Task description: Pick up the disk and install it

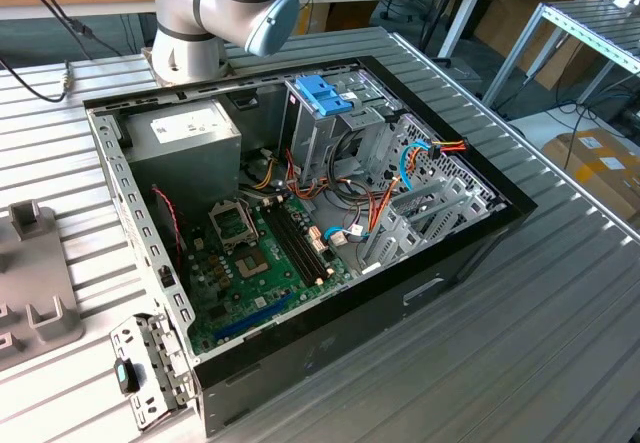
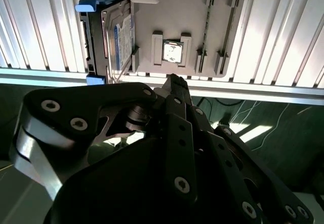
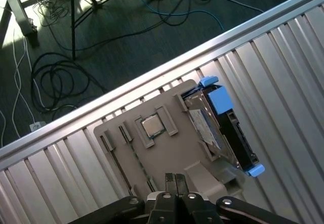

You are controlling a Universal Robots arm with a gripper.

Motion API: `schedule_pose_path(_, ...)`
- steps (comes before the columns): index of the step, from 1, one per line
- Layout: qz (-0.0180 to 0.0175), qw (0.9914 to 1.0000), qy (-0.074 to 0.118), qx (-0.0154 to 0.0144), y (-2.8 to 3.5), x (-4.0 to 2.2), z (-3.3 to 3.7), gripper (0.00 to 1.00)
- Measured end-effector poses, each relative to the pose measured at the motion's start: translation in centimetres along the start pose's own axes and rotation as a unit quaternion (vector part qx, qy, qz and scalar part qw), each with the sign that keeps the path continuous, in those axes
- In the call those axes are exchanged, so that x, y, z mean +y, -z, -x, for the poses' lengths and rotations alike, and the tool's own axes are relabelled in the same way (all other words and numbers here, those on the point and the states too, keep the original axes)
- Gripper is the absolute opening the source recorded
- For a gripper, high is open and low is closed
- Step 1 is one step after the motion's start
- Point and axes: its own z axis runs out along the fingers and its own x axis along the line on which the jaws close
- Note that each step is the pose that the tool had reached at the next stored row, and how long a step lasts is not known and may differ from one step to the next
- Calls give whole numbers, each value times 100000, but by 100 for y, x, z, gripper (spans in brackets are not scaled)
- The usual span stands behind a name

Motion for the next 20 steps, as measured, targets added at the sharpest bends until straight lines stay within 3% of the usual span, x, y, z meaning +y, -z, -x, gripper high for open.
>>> schedule_pose_path(20,78,99945,3326,147,0,0,0,11)
